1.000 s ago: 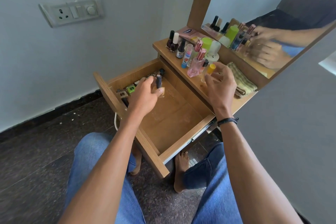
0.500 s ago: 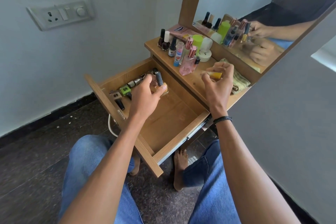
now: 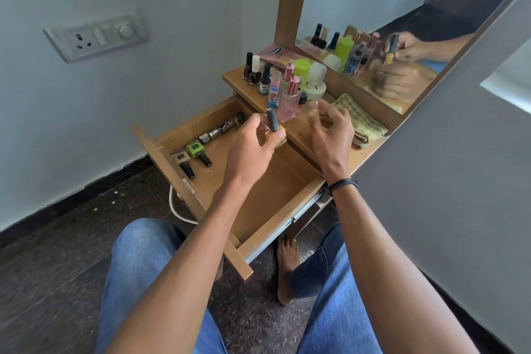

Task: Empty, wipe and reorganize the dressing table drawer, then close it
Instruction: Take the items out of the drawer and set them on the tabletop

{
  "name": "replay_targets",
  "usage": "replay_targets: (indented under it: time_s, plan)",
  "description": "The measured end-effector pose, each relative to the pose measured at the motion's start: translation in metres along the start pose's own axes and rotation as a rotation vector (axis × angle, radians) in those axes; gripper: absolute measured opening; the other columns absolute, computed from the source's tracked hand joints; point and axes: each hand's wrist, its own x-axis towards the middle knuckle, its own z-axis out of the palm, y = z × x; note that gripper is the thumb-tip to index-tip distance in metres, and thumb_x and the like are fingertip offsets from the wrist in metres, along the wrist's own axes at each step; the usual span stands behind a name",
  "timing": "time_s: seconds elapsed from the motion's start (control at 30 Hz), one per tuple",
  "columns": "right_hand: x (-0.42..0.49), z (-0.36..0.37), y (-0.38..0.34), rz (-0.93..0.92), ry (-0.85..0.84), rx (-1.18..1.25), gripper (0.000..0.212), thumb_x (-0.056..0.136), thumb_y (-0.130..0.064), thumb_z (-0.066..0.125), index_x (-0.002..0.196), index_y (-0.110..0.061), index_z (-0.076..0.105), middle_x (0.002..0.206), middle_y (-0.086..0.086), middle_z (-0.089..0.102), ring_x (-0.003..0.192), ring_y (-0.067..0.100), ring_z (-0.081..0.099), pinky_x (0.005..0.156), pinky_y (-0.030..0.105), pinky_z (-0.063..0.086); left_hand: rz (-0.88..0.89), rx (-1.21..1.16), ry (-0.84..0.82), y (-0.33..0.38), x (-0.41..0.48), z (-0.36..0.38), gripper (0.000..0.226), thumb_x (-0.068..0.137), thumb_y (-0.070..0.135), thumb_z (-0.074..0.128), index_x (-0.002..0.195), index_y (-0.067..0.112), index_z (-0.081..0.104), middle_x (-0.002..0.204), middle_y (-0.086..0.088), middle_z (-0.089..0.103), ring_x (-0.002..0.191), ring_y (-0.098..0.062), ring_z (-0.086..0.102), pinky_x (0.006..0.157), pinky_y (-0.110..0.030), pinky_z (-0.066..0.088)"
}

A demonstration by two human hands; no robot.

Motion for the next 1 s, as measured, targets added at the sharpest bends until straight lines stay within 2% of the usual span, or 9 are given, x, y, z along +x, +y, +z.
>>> replay_targets:
  time_s: [0.07, 0.13, 0.3, 0.43, 0.7, 0.77, 0.87, 0.93, 1.0]
  plan:
    - [0.002, -0.002, 0.000, 0.011, 0.002, 0.028, 0.031, 0.095, -0.014, 0.068, 0.125, -0.008, 0.071, 0.105, 0.002, 0.058, 0.090, 0.013, 0.059, 0.087, 0.015, 0.049, 0.056, 0.076, 0.038, 0.006, 0.004, 0.010, 0.022, 0.092, 0.041, 0.068, 0.100, 0.023, 0.059, 0.099, 0.012, 0.066, 0.082, -0.006, 0.063, 0.058, -0.010, 0.041]
    - [0.005, -0.004, 0.001, 0.019, 0.010, 0.065, 0.027, 0.095, -0.010, 0.067, 0.121, -0.008, 0.071, 0.110, 0.006, 0.059, 0.090, 0.012, 0.059, 0.089, 0.022, 0.052, 0.104, 0.138, 0.097, 0.011, 0.006, 0.021, 0.024, 0.092, 0.039, 0.069, 0.102, 0.019, 0.059, 0.103, 0.008, 0.067, 0.084, -0.005, 0.056, 0.059, -0.010, 0.036]
    - [0.004, -0.007, 0.002, 0.009, 0.062, 0.149, 0.019, 0.092, -0.004, 0.066, 0.109, -0.012, 0.069, 0.115, 0.005, 0.064, 0.099, 0.012, 0.063, 0.089, 0.021, 0.051, 0.179, 0.234, 0.175, 0.019, 0.006, 0.043, 0.029, 0.094, 0.033, 0.069, 0.109, 0.010, 0.060, 0.111, -0.003, 0.066, 0.087, -0.018, 0.066, 0.060, -0.022, 0.044]
    - [0.004, -0.004, 0.002, -0.015, 0.043, 0.132, 0.018, 0.092, -0.003, 0.067, 0.107, -0.012, 0.068, 0.111, 0.004, 0.066, 0.097, 0.010, 0.063, 0.083, 0.010, 0.047, 0.167, 0.260, 0.173, 0.022, 0.007, 0.054, 0.034, 0.095, 0.032, 0.068, 0.116, 0.007, 0.059, 0.114, -0.007, 0.066, 0.093, -0.022, 0.067, 0.063, -0.024, 0.047]
    - [0.008, 0.000, 0.008, 0.036, -0.022, 0.025, 0.021, 0.093, -0.012, 0.070, 0.114, -0.016, 0.068, 0.107, -0.004, 0.069, 0.094, 0.008, 0.067, 0.084, 0.029, 0.056, 0.086, 0.236, 0.154, 0.029, 0.009, 0.063, 0.034, 0.093, 0.019, 0.070, 0.122, 0.005, 0.058, 0.127, -0.010, 0.062, 0.112, -0.028, 0.063, 0.082, -0.039, 0.055]
    - [0.008, 0.000, 0.009, 0.046, -0.024, 0.017, 0.020, 0.097, -0.021, 0.067, 0.116, -0.014, 0.069, 0.108, -0.003, 0.071, 0.094, 0.006, 0.067, 0.083, 0.027, 0.056, 0.064, 0.234, 0.157, 0.029, 0.011, 0.063, 0.034, 0.093, 0.017, 0.070, 0.122, 0.006, 0.058, 0.129, -0.009, 0.060, 0.112, -0.027, 0.062, 0.082, -0.040, 0.055]
    - [0.007, 0.001, 0.006, 0.048, -0.025, 0.011, 0.034, 0.100, -0.040, 0.063, 0.118, -0.013, 0.071, 0.107, -0.002, 0.074, 0.092, 0.005, 0.069, 0.079, 0.022, 0.056, 0.053, 0.215, 0.176, 0.027, 0.012, 0.063, 0.034, 0.091, 0.013, 0.071, 0.122, 0.007, 0.057, 0.127, -0.009, 0.058, 0.107, -0.025, 0.063, 0.079, -0.038, 0.056]
    - [0.007, 0.002, 0.005, 0.041, -0.018, 0.007, 0.032, 0.099, -0.039, 0.064, 0.118, -0.013, 0.071, 0.107, -0.003, 0.075, 0.092, 0.004, 0.070, 0.079, 0.020, 0.055, 0.052, 0.190, 0.200, 0.027, 0.011, 0.064, 0.035, 0.089, 0.009, 0.072, 0.120, 0.007, 0.056, 0.121, -0.008, 0.059, 0.101, -0.022, 0.064, 0.074, -0.032, 0.055]
    - [0.007, 0.002, 0.005, 0.037, -0.013, 0.009, 0.024, 0.097, -0.024, 0.067, 0.119, -0.014, 0.070, 0.108, -0.003, 0.074, 0.093, 0.004, 0.069, 0.081, 0.018, 0.054, 0.052, 0.157, 0.230, 0.026, 0.009, 0.065, 0.032, 0.087, 0.006, 0.073, 0.114, 0.007, 0.056, 0.112, -0.006, 0.060, 0.094, -0.018, 0.063, 0.070, -0.027, 0.052]
